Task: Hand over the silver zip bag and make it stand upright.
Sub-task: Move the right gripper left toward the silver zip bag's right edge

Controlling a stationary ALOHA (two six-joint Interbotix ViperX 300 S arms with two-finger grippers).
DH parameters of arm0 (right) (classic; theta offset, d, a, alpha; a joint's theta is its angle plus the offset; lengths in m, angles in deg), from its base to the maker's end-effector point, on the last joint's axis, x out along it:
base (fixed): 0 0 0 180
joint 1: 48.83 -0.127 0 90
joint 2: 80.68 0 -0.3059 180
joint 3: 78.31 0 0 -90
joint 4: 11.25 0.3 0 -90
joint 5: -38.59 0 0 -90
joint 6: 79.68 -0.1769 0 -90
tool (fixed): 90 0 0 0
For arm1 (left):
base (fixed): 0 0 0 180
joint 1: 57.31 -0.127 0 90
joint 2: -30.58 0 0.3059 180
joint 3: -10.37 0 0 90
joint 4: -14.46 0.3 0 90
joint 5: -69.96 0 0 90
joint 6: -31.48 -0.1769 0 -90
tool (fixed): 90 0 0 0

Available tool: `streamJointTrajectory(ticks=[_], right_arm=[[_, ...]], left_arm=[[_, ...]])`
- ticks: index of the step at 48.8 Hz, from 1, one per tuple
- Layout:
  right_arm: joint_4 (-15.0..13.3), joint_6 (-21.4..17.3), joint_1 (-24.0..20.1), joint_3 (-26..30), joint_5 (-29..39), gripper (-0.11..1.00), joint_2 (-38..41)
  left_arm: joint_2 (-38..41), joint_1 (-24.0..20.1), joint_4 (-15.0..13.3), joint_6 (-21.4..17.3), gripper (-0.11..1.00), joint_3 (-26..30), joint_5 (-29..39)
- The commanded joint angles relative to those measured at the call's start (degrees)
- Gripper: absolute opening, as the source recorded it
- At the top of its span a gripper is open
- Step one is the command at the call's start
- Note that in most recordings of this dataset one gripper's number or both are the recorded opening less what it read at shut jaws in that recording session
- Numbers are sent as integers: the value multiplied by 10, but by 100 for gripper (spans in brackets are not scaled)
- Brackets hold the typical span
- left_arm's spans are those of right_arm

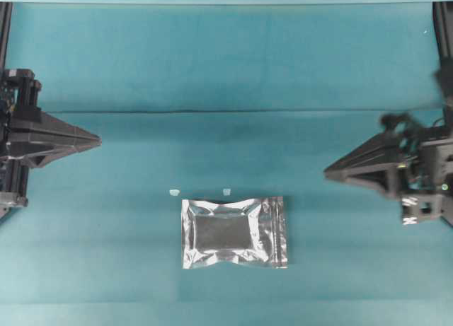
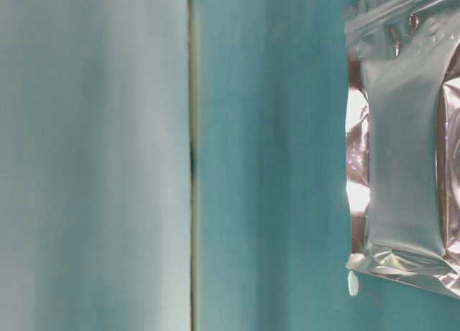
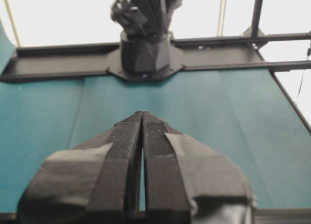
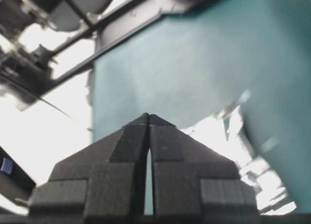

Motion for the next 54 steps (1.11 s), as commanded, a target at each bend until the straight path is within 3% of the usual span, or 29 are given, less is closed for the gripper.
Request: streamJointTrajectory(ticks=[1,12,24,28,32,42,44,47,54], right_arm=[[19,-58,-8,15,-3,1,23],[66,-167,-9,25,-5,1,83],[91,-241,-42,7,-20,1,133],[101,-263,-50,-9,-32,6,150],[109,-284,-56,-19,-70,20,171],[134,-297,-85,-18,-108,79,229],[137,-297,-92,-18,-113,87,242],[149,-298,-102,-21,-122,93,258],[191,-298,-123,-33,-171,89,295]], left_arm=[[1,0,2,1,-1,16,2],[0,0,2,-1,-1,15,3],[2,-3,2,-3,-1,15,13],[2,-5,2,-3,-1,15,17],[2,-8,2,-3,-1,16,17],[0,-11,1,-3,-1,16,17],[-1,-13,2,-3,-1,15,17],[-1,-14,2,-3,-1,15,17],[-1,-19,2,-3,-1,15,17]])
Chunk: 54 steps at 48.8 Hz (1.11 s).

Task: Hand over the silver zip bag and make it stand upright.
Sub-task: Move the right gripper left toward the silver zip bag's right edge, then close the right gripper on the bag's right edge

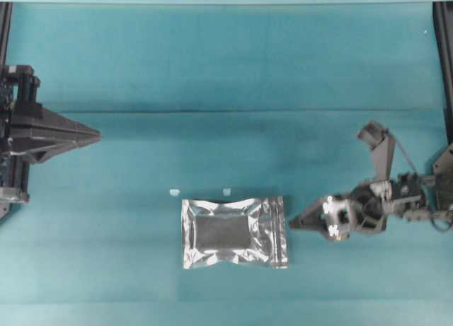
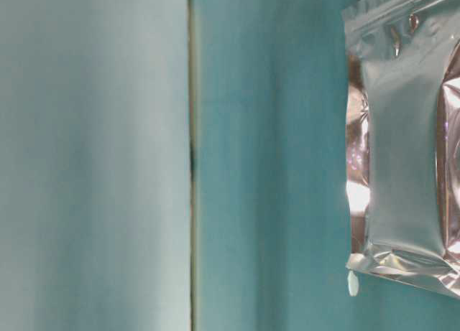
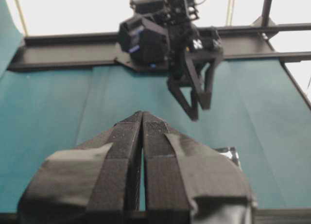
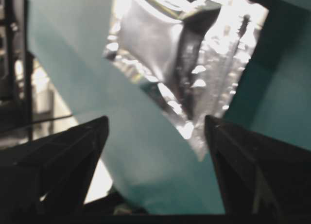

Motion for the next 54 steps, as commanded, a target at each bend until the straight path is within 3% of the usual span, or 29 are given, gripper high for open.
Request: streamJointTrajectory(ticks=[1,10,54], right_arm=[[20,-4,-11,-4,-32,90,17],[37,-4,-14,-5,-49,90,52],[52,-1,1,83,-61,90,183]], left_arm=[[2,-4,2,-1,-1,13,-3],[3,-5,2,-1,-1,13,-3],[3,-11,2,-1,-1,6,-3]])
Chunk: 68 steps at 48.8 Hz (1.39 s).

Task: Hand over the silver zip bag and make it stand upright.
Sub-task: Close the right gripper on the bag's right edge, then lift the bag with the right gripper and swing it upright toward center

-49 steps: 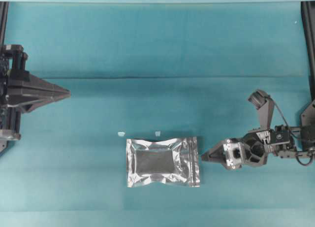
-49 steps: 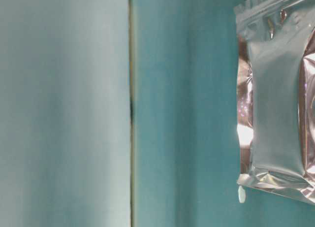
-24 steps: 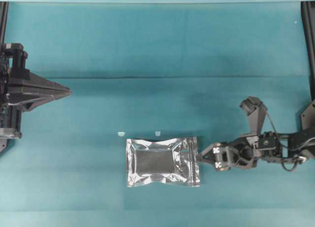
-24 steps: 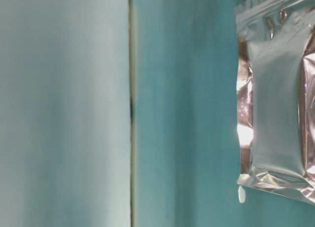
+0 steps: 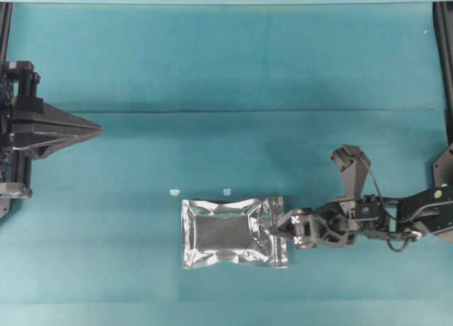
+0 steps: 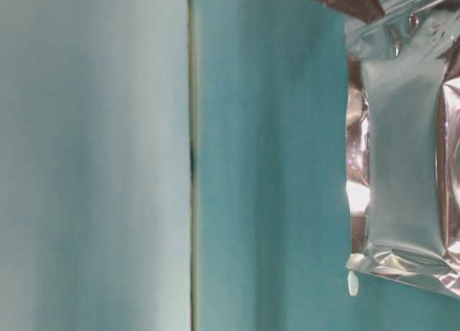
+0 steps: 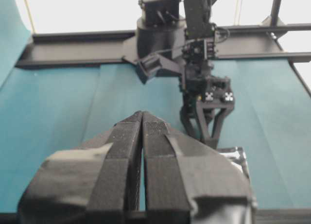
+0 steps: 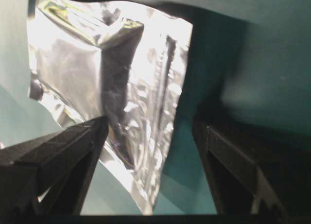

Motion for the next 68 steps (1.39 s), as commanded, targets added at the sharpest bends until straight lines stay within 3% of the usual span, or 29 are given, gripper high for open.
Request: streamJointTrajectory(ticks=[1,11,30,35,43,49,60,68], right_arm=[[2,-1,9,18,-6,90,12],[2,0,15,49,-7,90,42],[11,-4,15,49,11,86,49],[25,-4,18,49,43,72,47],[28,-3,21,49,54,27,43],[28,2,25,48,54,2,35],[21,10,25,49,54,1,16],[18,72,35,60,71,1,-22]], left_arm=[[0,-1,2,1,-1,7,-3],[-1,0,2,1,-1,5,-3],[-5,2,2,1,-1,3,-3],[-7,4,2,1,-1,3,-3],[-7,4,2,1,-1,3,-3],[-7,4,2,1,-1,3,-3],[-7,4,2,1,-1,3,-3],[-7,4,2,1,-1,1,-3]])
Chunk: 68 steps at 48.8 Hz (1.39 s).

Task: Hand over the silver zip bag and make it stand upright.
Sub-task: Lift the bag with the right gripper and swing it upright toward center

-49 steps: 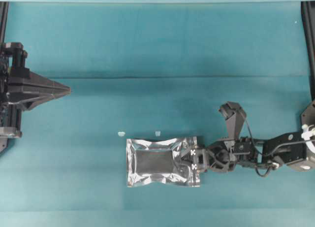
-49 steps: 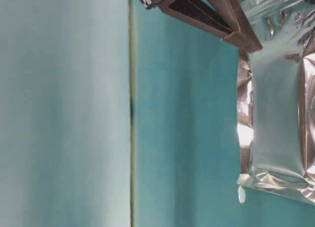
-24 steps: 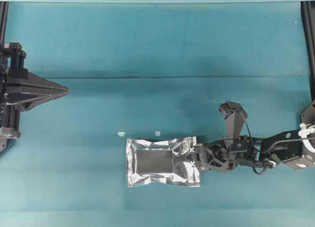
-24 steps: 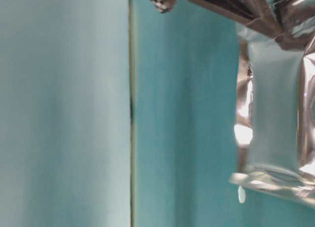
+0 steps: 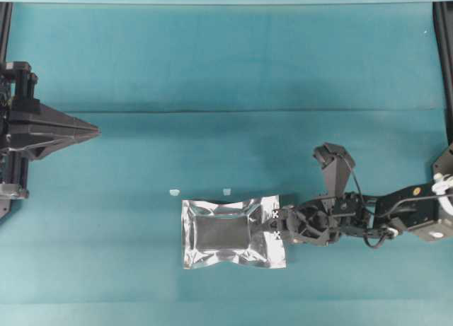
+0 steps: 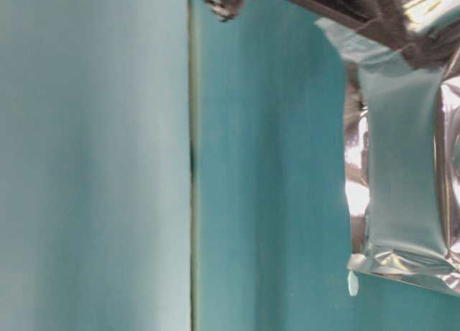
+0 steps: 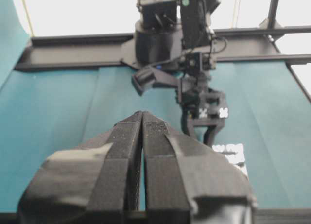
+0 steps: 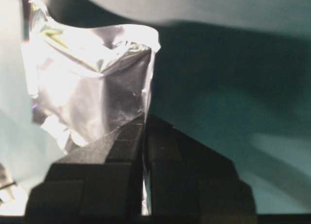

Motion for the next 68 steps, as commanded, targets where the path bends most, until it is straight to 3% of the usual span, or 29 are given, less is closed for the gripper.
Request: streamJointTrajectory(ticks=[1,21,26,35,47,60,68], right_arm=[[-3,40,10,15,13,1,-33],[-8,273,93,114,329,1,-129],[-14,320,113,149,400,1,-135],[-43,366,134,201,494,1,-132],[-120,394,147,277,655,1,-120],[-233,430,147,382,786,1,-77],[-273,474,147,454,860,1,-39]], left_arm=[[1,1,2,1,-1,6,-3],[-22,1,2,2,-1,7,32],[-29,1,2,2,-1,7,39],[-39,1,2,2,-1,8,49],[-40,1,2,2,-1,9,51],[-41,0,1,4,-1,8,53],[-41,1,2,7,-1,7,53]])
